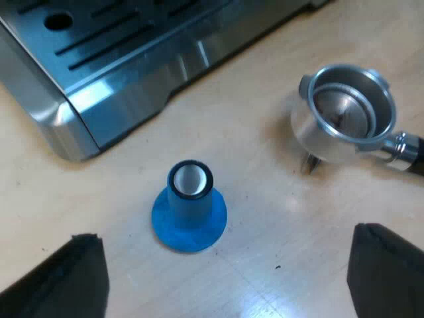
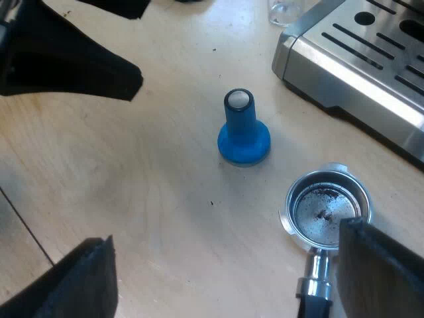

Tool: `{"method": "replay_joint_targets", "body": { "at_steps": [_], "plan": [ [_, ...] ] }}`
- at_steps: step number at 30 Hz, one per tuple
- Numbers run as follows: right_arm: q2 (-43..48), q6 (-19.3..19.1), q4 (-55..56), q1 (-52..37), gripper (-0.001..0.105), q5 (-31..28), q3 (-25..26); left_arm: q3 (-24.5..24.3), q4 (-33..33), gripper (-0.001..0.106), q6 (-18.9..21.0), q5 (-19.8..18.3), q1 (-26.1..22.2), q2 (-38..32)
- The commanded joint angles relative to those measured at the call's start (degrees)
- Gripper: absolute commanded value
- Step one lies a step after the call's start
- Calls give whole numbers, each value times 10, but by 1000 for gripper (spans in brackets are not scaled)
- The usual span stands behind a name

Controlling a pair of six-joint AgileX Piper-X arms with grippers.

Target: Grind coffee beans and then tamp

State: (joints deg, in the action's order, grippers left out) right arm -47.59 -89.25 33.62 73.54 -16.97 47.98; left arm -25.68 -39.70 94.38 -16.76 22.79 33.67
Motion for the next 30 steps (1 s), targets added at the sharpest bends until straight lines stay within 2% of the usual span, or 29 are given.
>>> {"method": "replay_joint_targets", "body": {
  "at_steps": [1,12,16,21,30],
  "plan": [
    [0,-8,-5,-2,70,6,4,-3,17,75,1,1,4,27],
    [0,-5,-5,-2,70,6,4,-3,84,75,1,16,4,97],
    [0,-5,-5,-2,70,4,4,-3,99,75,1,22,29,123],
    [0,-5,-5,-2,70,4,4,-3,116,75,1,75,65,171],
    [0,-5,-5,-2,70,4,4,-3,165,75,2,85,68,254]
  ]
}}
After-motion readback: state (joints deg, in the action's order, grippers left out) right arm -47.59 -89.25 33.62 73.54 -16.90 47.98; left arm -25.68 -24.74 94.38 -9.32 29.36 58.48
